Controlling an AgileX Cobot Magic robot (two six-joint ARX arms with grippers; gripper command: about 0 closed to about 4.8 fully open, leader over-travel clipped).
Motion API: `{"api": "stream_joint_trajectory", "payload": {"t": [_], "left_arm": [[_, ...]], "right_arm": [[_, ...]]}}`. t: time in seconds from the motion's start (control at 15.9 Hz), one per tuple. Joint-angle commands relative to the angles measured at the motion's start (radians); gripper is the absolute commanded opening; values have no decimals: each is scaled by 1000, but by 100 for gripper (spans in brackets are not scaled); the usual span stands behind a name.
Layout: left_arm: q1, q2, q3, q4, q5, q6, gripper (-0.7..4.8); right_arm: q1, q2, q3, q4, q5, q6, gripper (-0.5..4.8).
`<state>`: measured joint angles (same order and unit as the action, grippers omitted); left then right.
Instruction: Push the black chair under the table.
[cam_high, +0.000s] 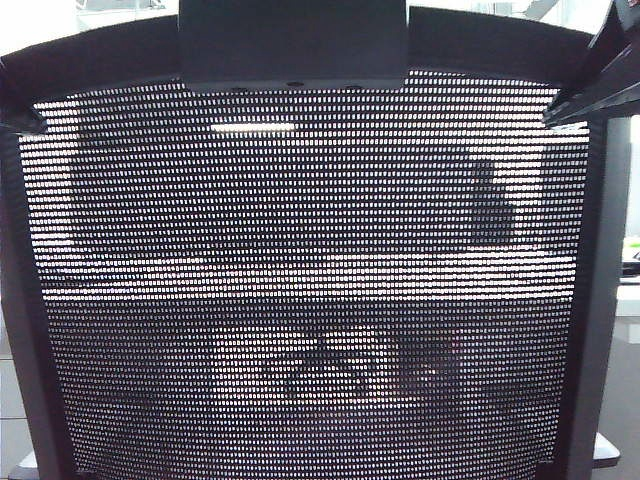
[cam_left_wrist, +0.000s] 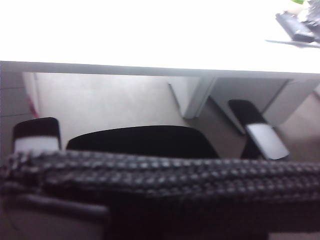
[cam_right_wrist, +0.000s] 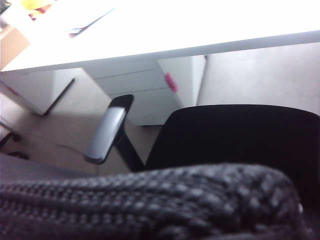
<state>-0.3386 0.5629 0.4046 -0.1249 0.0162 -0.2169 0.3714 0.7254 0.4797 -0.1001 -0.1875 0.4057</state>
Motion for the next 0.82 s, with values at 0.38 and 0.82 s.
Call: {"api": "stream_joint_trajectory", "payload": {"t": [0.38, 0.82], "left_arm": [[112, 206, 5, 302, 14, -4, -6], [122, 412, 5, 551, 14, -6, -6]], "right_arm": [[-59, 153, 12, 226, 28, -15, -8], [-141, 304, 14, 403, -30, -18, -8]]}}
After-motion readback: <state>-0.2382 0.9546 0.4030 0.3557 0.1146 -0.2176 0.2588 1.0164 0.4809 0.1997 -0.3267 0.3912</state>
